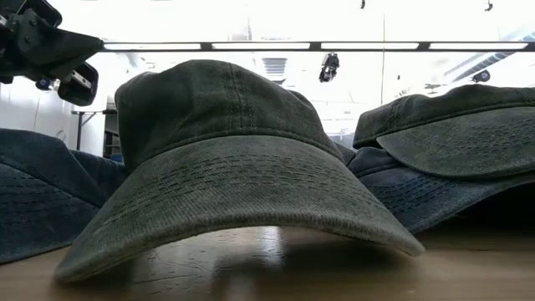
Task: Pick & Place hat
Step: Put the left dark green cap into the right transparent bin
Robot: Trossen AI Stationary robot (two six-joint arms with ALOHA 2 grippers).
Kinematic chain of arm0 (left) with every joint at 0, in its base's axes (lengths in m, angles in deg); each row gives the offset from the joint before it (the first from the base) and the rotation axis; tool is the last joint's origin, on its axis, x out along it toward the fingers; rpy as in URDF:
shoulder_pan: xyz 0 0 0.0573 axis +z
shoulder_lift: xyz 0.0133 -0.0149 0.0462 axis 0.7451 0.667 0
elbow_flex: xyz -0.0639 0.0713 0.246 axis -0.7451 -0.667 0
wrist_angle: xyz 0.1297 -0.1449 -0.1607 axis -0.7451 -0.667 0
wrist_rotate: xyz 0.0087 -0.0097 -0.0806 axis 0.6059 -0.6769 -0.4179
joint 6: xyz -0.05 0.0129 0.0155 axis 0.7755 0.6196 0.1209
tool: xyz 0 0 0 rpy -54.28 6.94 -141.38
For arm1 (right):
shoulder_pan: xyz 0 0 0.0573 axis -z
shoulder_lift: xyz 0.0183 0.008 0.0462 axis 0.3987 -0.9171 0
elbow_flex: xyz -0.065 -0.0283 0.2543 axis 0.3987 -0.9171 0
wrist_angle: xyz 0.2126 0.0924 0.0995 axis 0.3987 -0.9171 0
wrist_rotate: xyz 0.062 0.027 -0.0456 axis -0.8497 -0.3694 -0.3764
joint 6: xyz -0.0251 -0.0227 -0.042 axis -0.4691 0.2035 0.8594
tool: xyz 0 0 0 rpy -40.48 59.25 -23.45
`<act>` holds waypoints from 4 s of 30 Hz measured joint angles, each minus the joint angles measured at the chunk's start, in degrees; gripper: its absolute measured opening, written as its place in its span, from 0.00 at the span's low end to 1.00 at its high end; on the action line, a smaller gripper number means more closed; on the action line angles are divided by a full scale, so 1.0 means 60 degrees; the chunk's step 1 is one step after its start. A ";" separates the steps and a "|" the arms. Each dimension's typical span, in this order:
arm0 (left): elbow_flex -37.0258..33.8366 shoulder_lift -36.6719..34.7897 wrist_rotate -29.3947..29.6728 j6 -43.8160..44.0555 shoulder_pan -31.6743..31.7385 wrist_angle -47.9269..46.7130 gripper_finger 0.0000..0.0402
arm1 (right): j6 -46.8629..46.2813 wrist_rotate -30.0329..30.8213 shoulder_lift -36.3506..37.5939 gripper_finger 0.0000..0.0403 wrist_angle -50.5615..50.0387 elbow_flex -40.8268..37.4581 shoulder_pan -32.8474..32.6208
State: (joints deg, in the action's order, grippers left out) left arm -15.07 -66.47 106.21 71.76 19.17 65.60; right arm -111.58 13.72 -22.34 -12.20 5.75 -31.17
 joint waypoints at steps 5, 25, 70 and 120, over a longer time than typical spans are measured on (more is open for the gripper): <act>0.0000 -0.0002 -0.0002 -0.0003 0.0000 0.0000 0.00 | 0.0456 -0.0290 0.0360 0.47 -0.0073 -0.0491 0.0493; 0.0002 0.0000 -0.0001 0.0000 -0.0004 0.0000 0.00 | 0.3774 -0.2226 0.3709 0.66 0.2939 -0.4121 0.2433; 0.0003 -0.0001 -0.0003 -0.0003 -0.0003 0.0000 0.00 | 0.7311 -0.3777 0.5475 0.35 0.7186 -0.7538 0.3627; 0.0350 -0.0004 0.0000 -0.0034 0.0000 0.0771 0.00 | 1.0413 -0.0477 0.5464 0.02 0.4460 -0.2098 0.3623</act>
State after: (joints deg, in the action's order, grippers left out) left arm -12.97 -66.50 106.21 71.55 19.17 70.23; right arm -49.10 10.86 10.44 14.56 -6.84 -9.43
